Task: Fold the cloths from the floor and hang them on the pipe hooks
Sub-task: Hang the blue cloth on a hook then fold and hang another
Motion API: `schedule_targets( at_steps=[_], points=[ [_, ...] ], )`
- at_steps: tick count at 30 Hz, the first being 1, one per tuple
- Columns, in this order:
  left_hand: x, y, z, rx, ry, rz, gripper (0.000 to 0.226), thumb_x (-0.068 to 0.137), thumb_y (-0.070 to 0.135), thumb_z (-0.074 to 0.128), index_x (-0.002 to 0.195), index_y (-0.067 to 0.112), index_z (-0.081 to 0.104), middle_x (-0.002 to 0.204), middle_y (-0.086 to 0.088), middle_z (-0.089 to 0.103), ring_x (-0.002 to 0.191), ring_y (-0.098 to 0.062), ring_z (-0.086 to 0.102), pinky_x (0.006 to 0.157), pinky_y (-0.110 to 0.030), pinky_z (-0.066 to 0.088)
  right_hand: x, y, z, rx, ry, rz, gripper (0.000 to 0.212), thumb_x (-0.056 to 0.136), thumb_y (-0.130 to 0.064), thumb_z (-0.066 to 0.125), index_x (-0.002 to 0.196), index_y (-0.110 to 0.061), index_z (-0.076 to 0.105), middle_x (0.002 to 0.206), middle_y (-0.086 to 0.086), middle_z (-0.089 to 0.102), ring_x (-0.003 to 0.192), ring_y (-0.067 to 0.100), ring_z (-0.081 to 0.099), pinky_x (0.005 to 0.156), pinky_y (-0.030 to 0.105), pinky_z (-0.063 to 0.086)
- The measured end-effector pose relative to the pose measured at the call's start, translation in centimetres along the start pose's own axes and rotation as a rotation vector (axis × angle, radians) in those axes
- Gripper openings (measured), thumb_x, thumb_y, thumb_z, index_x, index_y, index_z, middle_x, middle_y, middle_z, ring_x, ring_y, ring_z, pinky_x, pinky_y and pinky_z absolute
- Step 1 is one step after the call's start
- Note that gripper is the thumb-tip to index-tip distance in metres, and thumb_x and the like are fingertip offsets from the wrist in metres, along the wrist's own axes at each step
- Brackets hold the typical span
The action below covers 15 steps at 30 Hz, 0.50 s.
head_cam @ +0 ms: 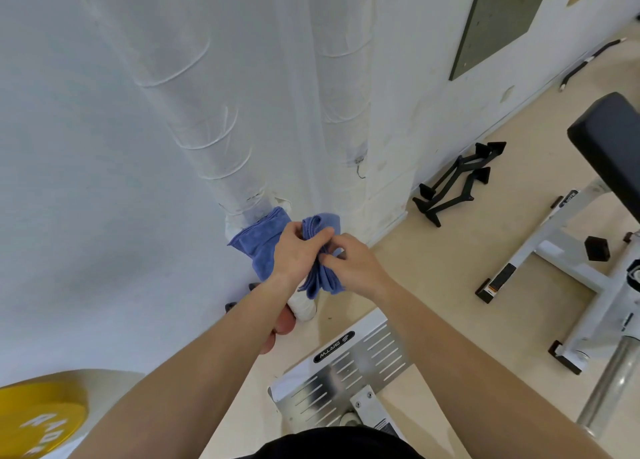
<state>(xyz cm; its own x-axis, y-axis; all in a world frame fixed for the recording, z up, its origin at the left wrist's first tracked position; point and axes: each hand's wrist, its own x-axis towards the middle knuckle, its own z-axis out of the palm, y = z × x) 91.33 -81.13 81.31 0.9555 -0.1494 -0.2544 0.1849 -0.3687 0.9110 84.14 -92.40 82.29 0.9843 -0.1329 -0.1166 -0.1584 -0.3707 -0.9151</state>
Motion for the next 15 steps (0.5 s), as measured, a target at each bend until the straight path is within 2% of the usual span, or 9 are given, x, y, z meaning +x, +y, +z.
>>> schedule_targets(
  at_steps=[3,5,6,7,9,10,12,14,15],
  points=[
    [0.8,0.0,-0.6,0.076,-0.016,0.069,0.016,0.089,0.023,0.069,0.092,0.009,0.061,0.076,0.004,0.061,0.072,-0.012,0.058,0.062,-0.019,0.042,-0.1,1.5,-0.8,0.096,-0.073,0.06,0.033,0.091,-0.006,0.055,0.113,-0.027,0.067,0.097,-0.006,0.056,0.087,0.007,0.055,0.082,0.023,0.044],
    [1.2,0.3,-1.0,0.148,-0.067,0.129,0.008,0.089,0.02,0.066,0.089,0.014,0.061,0.075,0.006,0.06,0.067,-0.007,0.054,0.059,-0.016,0.041,0.0,3.0,-1.9,0.05,0.051,0.104,0.031,0.088,-0.007,0.062,0.113,-0.024,0.063,0.111,0.001,0.054,0.088,0.011,0.055,0.082,0.024,0.043],
    [1.4,0.6,-1.1,0.193,-0.114,0.169,0.006,0.088,0.02,0.067,0.088,0.017,0.061,0.074,0.007,0.06,0.064,-0.004,0.053,0.059,-0.014,0.041,0.3,3.7,-2.7,-0.034,0.119,0.095,0.036,0.084,-0.01,0.069,0.116,-0.024,0.059,0.117,0.003,0.05,0.091,0.013,0.054,0.083,0.025,0.044],
    [1.5,0.9,-1.2,0.229,-0.175,0.215,0.006,0.087,0.02,0.067,0.088,0.02,0.062,0.074,0.007,0.06,0.062,-0.003,0.052,0.059,-0.014,0.042,0.8,4.3,-3.5,-0.132,0.152,0.068,0.051,0.077,-0.015,0.076,0.122,-0.024,0.053,0.124,0.003,0.044,0.099,0.016,0.051,0.086,0.026,0.043],
    [1.9,1.7,-1.2,0.259,-0.278,0.282,0.007,0.085,0.019,0.068,0.09,0.021,0.063,0.078,0.0,0.064,0.066,-0.005,0.055,0.063,-0.017,0.047,2.2,4.8,-5.3,-0.282,0.091,0.023,0.083,0.065,-0.023,0.085,0.136,-0.027,0.043,0.134,0.002,0.033,0.114,0.016,0.037,0.094,0.027,0.039],
    [2.2,2.1,-1.2,0.252,-0.307,0.29,0.008,0.086,0.018,0.067,0.092,0.019,0.064,0.081,-0.002,0.065,0.069,-0.005,0.056,0.066,-0.018,0.048,3.0,4.7,-6.1,-0.332,0.026,0.019,0.086,0.062,-0.024,0.088,0.137,-0.027,0.045,0.134,0.001,0.032,0.114,0.016,0.033,0.095,0.028,0.036],
    [3.1,2.7,-0.7,0.207,-0.324,0.274,0.007,0.09,0.013,0.066,0.096,0.014,0.062,0.081,0.0,0.063,0.071,-0.005,0.056,0.067,-0.017,0.047,4.9,4.8,-7.6,-0.391,-0.096,0.036,0.068,0.057,-0.024,0.089,0.117,-0.016,0.061,0.118,0.0,0.046,0.103,0.017,0.042,0.087,0.032,0.04],
    [4.4,2.8,0.3,0.175,-0.285,0.239,0.006,0.095,0.012,0.061,0.1,0.012,0.058,0.085,0.005,0.061,0.075,-0.005,0.056,0.07,-0.017,0.045,6.1,5.2,-9.0,-0.287,-0.132,0.124,0.051,0.054,-0.024,0.086,0.095,-0.005,0.063,0.088,0.0,0.056,0.081,0.02,0.052,0.067,0.032,0.042],
    [5.2,2.7,1.0,0.166,-0.232,0.211,0.006,0.098,0.014,0.057,0.103,0.012,0.055,0.087,0.006,0.06,0.078,-0.006,0.056,0.07,-0.018,0.044,6.7,5.8,-9.7,-0.18,-0.112,0.174,0.047,0.057,-0.021,0.086,0.092,-0.003,0.061,0.081,0.0,0.056,0.074,0.019,0.053,0.062,0.03,0.042]
  ],
)
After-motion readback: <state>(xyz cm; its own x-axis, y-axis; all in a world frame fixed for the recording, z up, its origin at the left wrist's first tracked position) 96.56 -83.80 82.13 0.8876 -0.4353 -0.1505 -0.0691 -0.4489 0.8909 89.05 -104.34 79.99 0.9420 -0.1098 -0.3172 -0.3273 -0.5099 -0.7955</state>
